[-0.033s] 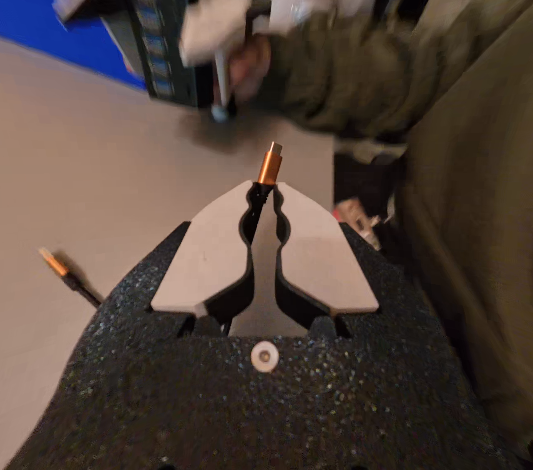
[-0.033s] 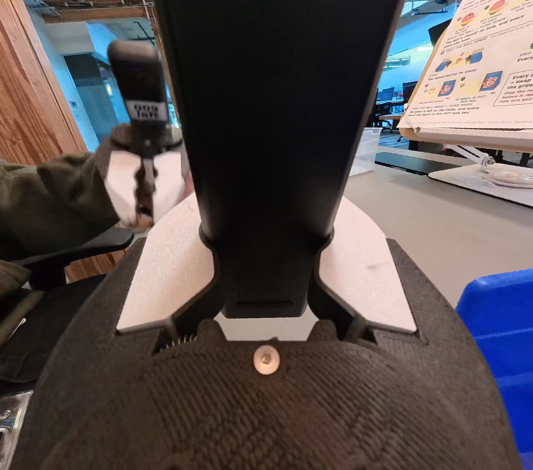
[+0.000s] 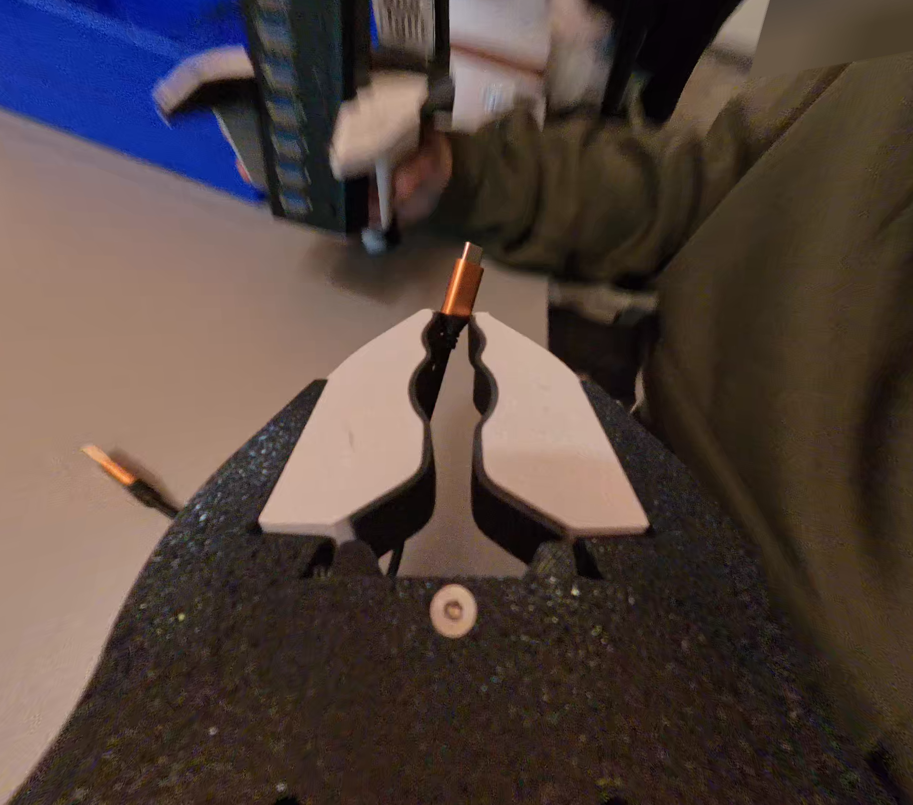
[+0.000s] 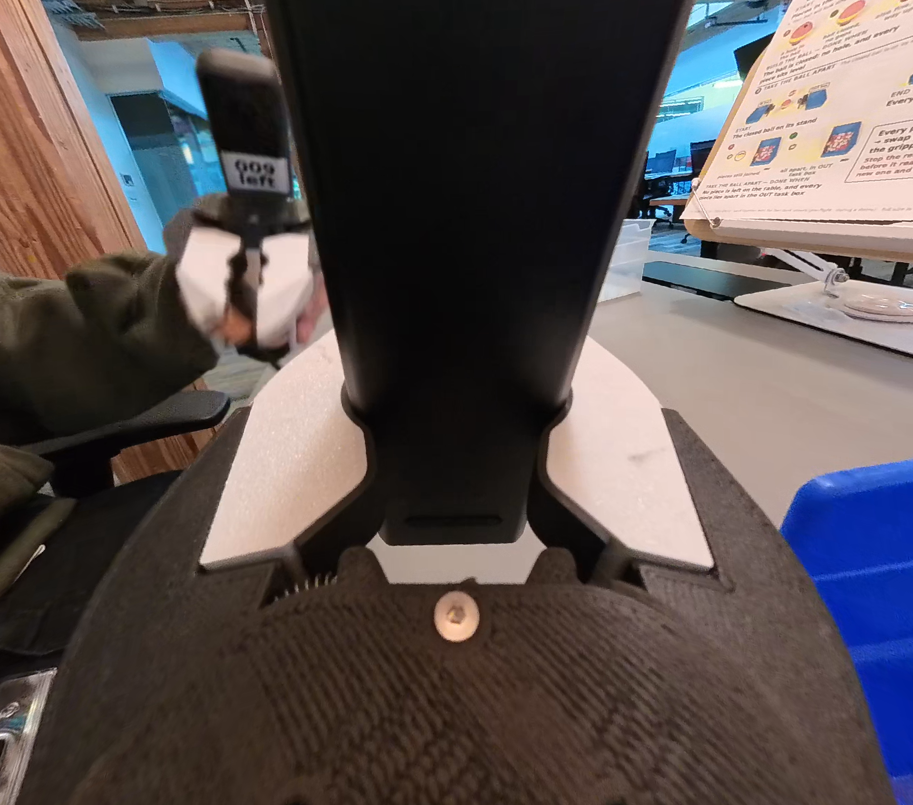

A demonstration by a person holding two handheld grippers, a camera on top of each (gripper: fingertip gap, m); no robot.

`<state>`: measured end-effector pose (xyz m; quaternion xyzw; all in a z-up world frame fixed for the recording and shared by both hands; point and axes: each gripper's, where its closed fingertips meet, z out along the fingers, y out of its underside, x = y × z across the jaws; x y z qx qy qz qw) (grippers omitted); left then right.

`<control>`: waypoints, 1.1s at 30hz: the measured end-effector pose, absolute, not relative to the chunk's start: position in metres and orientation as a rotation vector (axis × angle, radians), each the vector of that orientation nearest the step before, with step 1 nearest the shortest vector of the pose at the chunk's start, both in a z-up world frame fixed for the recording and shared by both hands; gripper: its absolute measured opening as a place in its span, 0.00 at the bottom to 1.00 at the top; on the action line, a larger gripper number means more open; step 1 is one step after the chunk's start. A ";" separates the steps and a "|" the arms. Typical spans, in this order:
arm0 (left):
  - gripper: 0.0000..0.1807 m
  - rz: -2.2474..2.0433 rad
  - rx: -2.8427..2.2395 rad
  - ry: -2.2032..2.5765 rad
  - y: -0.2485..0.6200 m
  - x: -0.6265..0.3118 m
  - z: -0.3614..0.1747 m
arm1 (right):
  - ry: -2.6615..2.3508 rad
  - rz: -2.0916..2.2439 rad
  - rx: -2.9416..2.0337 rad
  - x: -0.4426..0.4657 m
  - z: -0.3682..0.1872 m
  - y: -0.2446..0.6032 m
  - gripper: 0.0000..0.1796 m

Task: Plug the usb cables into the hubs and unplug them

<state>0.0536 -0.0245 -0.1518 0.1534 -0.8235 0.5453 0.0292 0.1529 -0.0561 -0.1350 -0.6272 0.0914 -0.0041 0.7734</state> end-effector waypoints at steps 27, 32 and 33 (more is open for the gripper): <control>0.20 1.145 2.152 -2.062 0.270 0.116 -0.238 | 0.172 -0.009 -1.383 0.149 -0.137 -0.053 0.41; 0.25 1.082 2.493 -2.208 0.277 0.135 -0.218 | 0.165 -0.007 -1.391 0.148 -0.137 -0.052 0.41; 0.25 1.097 2.387 -2.240 0.256 0.137 -0.220 | 0.165 -0.008 -1.394 0.148 -0.138 -0.052 0.41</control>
